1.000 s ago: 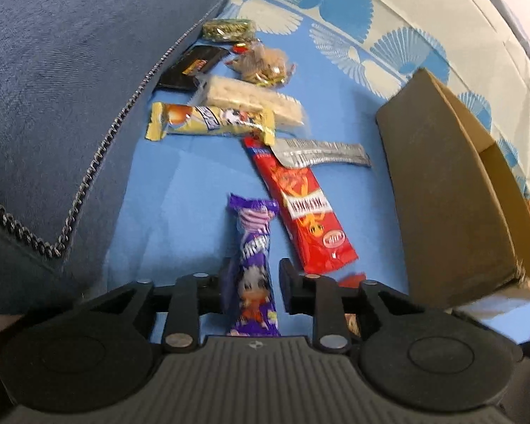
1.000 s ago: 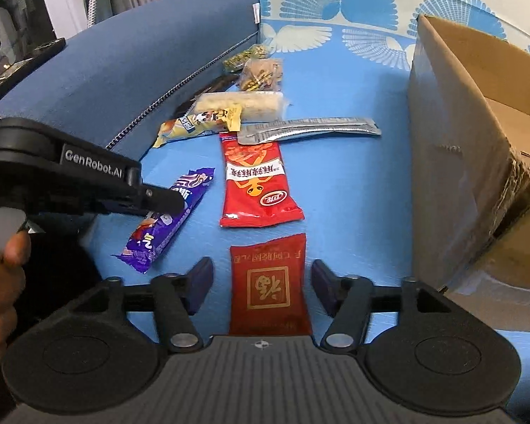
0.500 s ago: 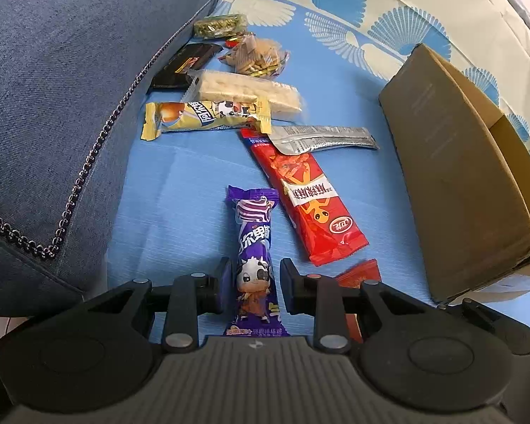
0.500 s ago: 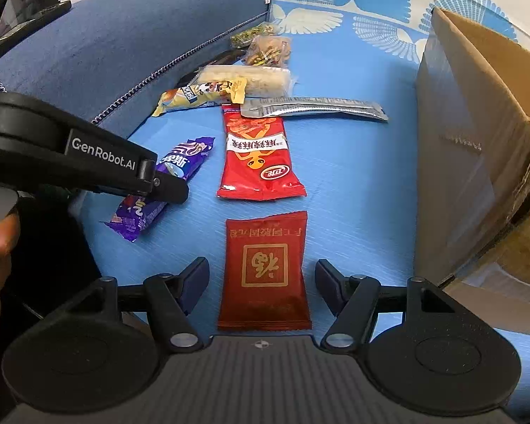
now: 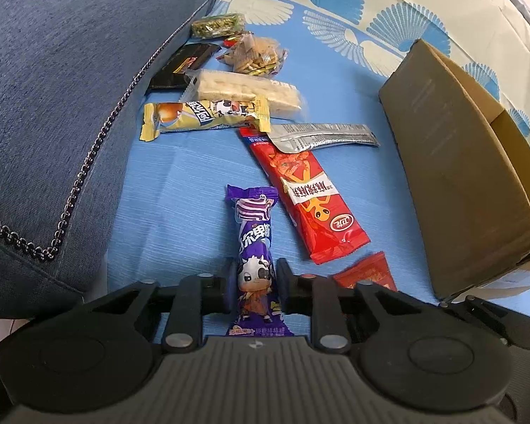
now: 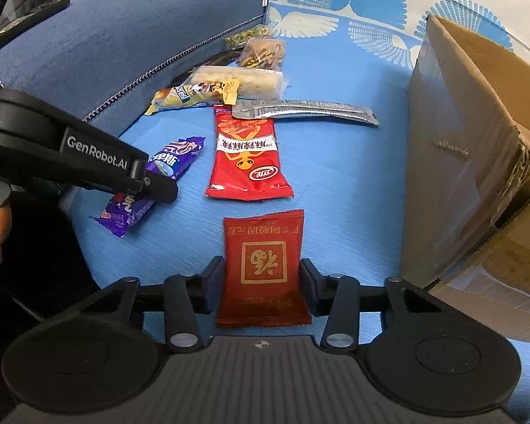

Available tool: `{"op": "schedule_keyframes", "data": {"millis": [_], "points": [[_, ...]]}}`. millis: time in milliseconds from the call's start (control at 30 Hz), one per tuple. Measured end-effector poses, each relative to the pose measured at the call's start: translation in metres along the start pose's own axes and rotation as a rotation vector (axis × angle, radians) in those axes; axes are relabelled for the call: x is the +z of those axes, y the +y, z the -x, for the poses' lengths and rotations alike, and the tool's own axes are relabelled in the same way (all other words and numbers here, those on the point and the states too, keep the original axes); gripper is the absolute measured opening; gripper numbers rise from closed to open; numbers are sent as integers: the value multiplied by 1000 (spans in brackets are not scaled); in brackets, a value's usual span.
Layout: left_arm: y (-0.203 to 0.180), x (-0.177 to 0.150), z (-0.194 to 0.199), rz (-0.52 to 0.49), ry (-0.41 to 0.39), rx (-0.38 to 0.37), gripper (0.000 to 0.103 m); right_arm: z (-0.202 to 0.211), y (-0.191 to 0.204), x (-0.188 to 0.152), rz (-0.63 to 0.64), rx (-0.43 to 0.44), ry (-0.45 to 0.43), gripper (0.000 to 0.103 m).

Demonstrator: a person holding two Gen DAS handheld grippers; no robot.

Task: Organize snacks
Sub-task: 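Close the left tool on the purple bar while the right tool grips the red packet, then carry both snacks over the box and open both tools to drop them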

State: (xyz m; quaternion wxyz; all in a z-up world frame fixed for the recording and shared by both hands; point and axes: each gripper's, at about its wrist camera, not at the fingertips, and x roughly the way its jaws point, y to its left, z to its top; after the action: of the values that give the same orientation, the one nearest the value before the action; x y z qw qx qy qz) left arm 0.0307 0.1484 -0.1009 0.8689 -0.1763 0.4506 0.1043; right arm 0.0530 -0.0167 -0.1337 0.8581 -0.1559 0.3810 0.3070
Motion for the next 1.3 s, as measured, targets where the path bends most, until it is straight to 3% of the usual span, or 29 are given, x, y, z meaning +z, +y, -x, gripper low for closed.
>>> {"op": "schedule_keyframes", "data": {"millis": [200,400,700,1033,1200,1300], "points": [[1,0,6,7,-46,2,18,12,-2,4,-8,-12,-53,45],[6,3,27,46,-157,-29,18,38,-6,14,-14,-17,-170,45],[-5,2,55,13,-303,-38,18,78,-18,29,-43,37,-357,45],[-20,14,62,62,-285,-60,18,121,-57,44,-135,42,-517,45],[-61,28,62,-7,-288,-35,18,130,-92,48,-260,-11,-555,45],[-95,37,64,-54,-311,-73,18,129,-113,48,-346,-70,-558,45]]}}
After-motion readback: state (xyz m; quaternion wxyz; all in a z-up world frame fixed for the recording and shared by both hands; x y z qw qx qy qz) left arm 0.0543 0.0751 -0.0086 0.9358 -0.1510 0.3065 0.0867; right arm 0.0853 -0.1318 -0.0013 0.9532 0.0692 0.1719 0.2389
